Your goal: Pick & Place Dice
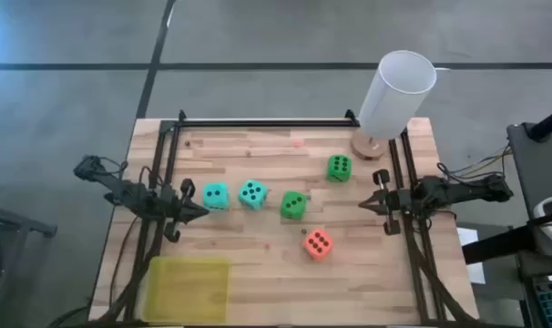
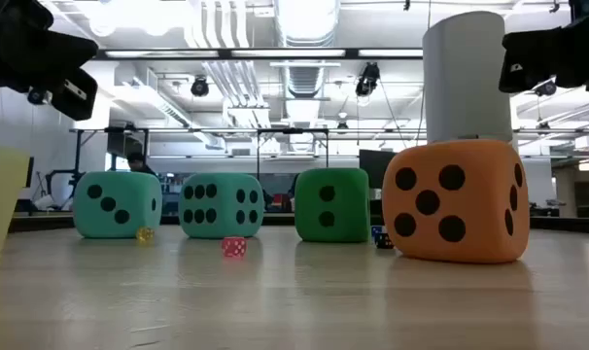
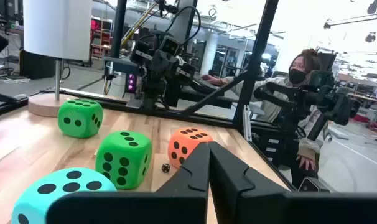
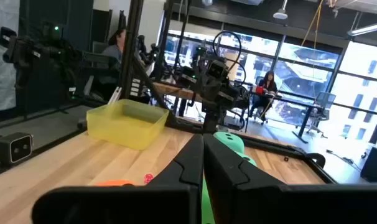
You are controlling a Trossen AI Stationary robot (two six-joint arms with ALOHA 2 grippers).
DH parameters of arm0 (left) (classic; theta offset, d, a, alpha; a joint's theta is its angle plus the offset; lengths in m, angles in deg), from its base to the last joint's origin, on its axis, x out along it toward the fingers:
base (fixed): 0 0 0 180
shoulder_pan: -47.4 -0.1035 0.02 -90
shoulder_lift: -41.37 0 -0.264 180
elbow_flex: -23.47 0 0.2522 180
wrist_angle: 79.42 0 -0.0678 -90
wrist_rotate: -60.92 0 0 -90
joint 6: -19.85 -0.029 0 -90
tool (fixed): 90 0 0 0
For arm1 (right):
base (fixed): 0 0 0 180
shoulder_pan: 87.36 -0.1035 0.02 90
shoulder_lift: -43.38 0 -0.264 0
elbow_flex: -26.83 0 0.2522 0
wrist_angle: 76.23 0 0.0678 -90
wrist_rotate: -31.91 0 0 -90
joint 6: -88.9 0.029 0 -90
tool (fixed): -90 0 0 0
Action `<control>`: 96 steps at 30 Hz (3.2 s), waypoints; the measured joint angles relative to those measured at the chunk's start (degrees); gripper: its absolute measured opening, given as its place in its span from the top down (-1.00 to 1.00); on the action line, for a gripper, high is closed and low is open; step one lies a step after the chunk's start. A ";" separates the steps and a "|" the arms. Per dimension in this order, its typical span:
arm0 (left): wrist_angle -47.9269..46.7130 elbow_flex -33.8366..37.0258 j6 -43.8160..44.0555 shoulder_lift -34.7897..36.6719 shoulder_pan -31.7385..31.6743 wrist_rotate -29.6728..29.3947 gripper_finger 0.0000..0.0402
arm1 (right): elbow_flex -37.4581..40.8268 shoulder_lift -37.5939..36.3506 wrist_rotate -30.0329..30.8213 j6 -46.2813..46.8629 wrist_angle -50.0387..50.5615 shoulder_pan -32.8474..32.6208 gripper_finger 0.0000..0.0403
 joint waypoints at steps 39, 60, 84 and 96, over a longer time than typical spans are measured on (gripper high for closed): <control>0.00 0.02 0.00 -0.02 0.00 0.00 0.96 | -0.02 -0.04 0.00 -0.02 0.00 0.00 0.96; -0.01 0.01 0.00 0.00 0.00 -0.01 0.96 | 0.00 0.02 0.00 -0.02 -0.02 -0.02 0.96; -0.01 0.00 -0.01 -0.02 0.00 -0.01 0.96 | -0.01 0.00 -0.17 11.07 -0.48 -0.01 0.96; -0.01 0.00 -0.01 -0.02 -0.01 -0.01 0.96 | -0.02 -0.04 -11.46 16.60 -12.96 -0.02 0.96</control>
